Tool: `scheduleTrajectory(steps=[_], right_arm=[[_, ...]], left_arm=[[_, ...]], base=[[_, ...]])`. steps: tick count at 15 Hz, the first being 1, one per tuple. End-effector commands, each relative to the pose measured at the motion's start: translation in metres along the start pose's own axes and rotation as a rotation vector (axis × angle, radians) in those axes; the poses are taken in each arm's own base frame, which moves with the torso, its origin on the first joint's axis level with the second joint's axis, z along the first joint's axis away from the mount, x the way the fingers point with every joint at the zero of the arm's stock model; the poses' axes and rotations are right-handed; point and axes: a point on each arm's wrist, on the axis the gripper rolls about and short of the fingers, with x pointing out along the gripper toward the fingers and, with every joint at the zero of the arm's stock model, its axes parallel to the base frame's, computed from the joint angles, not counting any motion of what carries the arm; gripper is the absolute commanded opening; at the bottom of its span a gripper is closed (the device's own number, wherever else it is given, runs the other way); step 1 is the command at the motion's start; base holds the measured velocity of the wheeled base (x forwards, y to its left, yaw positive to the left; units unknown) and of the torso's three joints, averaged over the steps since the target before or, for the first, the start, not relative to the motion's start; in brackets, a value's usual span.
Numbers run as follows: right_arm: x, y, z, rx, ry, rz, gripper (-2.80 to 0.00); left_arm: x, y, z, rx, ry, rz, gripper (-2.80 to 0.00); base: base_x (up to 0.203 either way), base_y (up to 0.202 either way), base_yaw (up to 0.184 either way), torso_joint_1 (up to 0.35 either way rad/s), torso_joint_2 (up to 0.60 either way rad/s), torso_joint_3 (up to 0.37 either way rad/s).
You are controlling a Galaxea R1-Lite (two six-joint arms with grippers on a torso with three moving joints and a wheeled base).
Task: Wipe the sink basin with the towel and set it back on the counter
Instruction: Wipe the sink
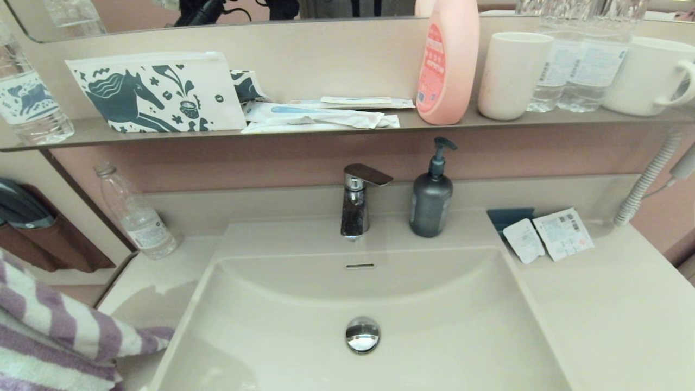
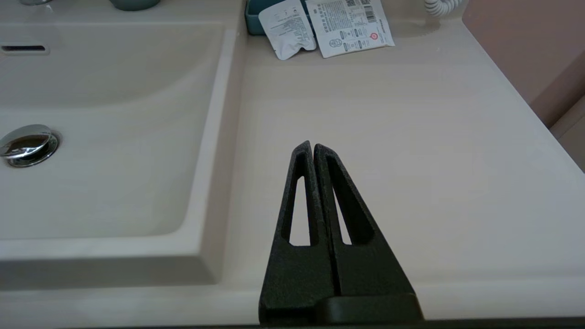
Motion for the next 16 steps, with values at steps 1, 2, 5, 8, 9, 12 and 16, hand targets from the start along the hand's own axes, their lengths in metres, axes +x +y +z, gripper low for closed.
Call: scheduleTrajectory(steps=[1,2,5,8,9,12,16], right_arm=[[0.000,0.000,0.000,0.000,0.000,0.001,-2.80],[0.000,0.000,0.000,0.000,0.002,0.001,-2.80],[0.000,0.000,0.000,0.000,0.001,0.000,-2.80],[0.000,0.000,0.000,0.000,0.002,0.000,-2.80],[0.000,0.000,0.000,0.000,0.000,0.000,-2.80],[0.000,0.000,0.000,0.000,0.000,0.001,-2.80],[0.000,0.000,0.000,0.000,0.001,0.001,-2.80]], left_arm=[[-0.004,-0.004,-0.019,-0.008,0.035,-0.004,-2.80],[-0.003,-0.004,-0.025,-0.013,0.051,-0.003,-2.80],[0.001,-0.008,-0.044,-0.021,0.099,-0.035,-2.80],[0.015,-0.010,-0.067,-0.031,0.130,-0.034,-2.80],[0.020,-0.010,-0.075,-0.032,0.133,-0.033,-2.80],[0.032,-0.013,-0.095,-0.033,0.137,-0.067,-2.80],[0.045,-0.017,-0.113,-0.045,0.182,-0.140,-2.80]], base=[[0.000,0.000,0.000,0.000,0.00,0.000],[0.000,0.000,0.000,0.000,0.00,0.000],[0.000,0.000,0.000,0.000,0.00,0.000],[0.000,0.000,0.000,0.000,0.00,0.000],[0.000,0.000,0.000,0.000,0.00,0.000],[0.000,0.000,0.000,0.000,0.00,0.000],[0.000,0.000,0.000,0.000,0.00,0.000]])
